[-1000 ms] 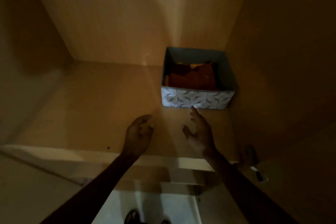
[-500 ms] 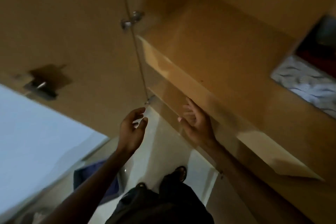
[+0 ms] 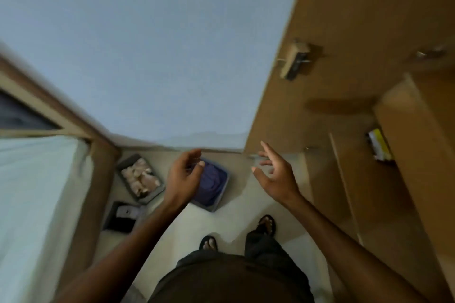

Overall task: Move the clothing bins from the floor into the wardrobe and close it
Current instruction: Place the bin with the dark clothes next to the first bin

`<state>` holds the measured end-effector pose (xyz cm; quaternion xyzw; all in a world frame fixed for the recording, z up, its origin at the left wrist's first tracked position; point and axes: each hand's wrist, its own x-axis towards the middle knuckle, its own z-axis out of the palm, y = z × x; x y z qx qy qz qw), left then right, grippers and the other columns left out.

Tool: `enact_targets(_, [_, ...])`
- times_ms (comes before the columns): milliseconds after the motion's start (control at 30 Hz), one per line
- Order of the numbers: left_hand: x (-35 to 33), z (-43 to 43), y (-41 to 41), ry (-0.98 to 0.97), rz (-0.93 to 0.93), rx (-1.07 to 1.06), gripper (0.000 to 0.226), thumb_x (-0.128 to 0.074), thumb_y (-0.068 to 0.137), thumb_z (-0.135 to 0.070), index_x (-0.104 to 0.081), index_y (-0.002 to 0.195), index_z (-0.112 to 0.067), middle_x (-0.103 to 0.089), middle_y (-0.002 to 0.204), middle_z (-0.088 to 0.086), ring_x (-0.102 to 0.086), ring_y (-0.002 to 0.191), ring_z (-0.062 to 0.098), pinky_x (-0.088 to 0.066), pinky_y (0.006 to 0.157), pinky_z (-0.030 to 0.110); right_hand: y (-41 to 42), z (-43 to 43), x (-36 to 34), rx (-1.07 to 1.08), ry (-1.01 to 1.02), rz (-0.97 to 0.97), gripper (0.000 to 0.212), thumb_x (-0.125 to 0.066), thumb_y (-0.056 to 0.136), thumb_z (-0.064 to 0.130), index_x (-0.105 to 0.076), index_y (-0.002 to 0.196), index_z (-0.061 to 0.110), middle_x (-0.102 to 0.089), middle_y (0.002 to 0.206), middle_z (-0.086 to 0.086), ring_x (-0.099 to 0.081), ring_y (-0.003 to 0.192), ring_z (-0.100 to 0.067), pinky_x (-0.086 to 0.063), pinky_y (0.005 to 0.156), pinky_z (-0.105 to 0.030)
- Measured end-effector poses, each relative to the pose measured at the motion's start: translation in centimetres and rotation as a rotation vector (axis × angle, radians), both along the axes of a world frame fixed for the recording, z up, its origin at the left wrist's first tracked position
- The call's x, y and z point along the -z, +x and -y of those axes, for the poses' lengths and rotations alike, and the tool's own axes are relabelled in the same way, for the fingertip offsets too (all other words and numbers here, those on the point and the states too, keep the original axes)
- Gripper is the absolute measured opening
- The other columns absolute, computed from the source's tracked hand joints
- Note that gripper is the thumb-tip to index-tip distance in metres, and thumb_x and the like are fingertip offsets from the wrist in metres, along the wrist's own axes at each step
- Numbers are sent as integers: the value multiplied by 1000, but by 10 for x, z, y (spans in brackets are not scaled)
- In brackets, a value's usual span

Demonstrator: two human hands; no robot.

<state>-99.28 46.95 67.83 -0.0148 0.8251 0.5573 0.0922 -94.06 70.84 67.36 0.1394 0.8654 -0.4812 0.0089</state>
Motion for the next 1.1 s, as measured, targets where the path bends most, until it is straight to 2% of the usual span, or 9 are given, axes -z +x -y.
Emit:
enact_targets(100, [8, 60, 5, -28, 44, -170, 30, -60, 92, -11, -62, 122, -16, -66, 114, -4, -62, 99, 1, -53, 82, 21, -31, 49, 11, -190, 37, 28, 73, -68, 84, 30, -32, 147, 28, -57, 127, 5, -60, 104, -9, -50, 83, -27])
enact_targets(167, [18, 86, 8, -43, 63, -249, 30, -61, 92, -14, -63, 122, -19, -67, 116, -4, -63, 103, 9, -54, 85, 28, -51, 74, 16, -289, 50, 51, 73, -67, 83, 33, -32, 147, 28, -56, 128, 5, -59, 105, -8, -53, 87, -32])
enact_targets(367, [53, 120, 1, -88, 196, -402, 32, -60, 93, -21, -61, 125, -24, -64, 118, -11, -57, 104, -2, -50, 86, 24, -118, 133, 52, -533, 91, 149, 73, -66, 84, 35, -30, 148, 30, -55, 126, 13, -59, 105, -5, -54, 90, -35])
enact_targets(467, [95, 124, -23, -124, 290, -424, 33, -58, 93, -22, -59, 126, -25, -61, 118, -11, -56, 104, 2, -41, 79, 15, -155, 152, 102, -626, 93, 229, 73, -65, 84, 35, -31, 147, 31, -57, 127, 12, -59, 106, -5, -54, 90, -35])
enact_targets(533, [125, 122, -37, -136, 353, -433, 35, -58, 94, -22, -58, 129, -24, -60, 119, -11, -55, 108, 5, -40, 82, 16, -175, 157, 138, -672, 111, 275, 72, -65, 84, 34, -31, 147, 30, -56, 128, 10, -58, 107, -5, -53, 90, -34])
enact_targets(767, [291, 113, -72, -202, 594, -392, 41, -59, 92, -25, -54, 132, -23, -61, 124, -5, -58, 110, 14, -51, 95, 36, -223, 151, 322, -772, 258, 435, 74, -66, 84, 36, -31, 148, 27, -56, 133, 2, -59, 110, -12, -50, 88, -27])
enact_targets(867, [374, 113, -77, -234, 701, -334, 41, -57, 88, -37, -54, 128, -33, -63, 124, -8, -60, 109, 15, -52, 95, 44, -233, 140, 405, -738, 301, 488, 70, -62, 85, 39, -32, 147, 28, -53, 138, -1, -56, 119, -19, -51, 95, -40])
enact_targets(967, [473, 111, -80, -280, 791, -276, 46, -52, 80, -50, -50, 126, -42, -62, 126, -9, -60, 114, 22, -47, 100, 50, -237, 127, 496, -679, 377, 506, 64, -61, 86, 38, -39, 145, 24, -55, 136, -7, -55, 121, -24, -50, 95, -43])
enact_targets(1100, [565, 97, -84, -322, 886, -158, 58, -58, 88, -40, -41, 142, -26, -51, 141, 6, -52, 125, 29, -41, 105, 44, -243, 110, 583, -701, 553, 507, 55, -56, 86, 37, -48, 138, 22, -50, 139, -12, -48, 126, -32, -46, 99, -48])
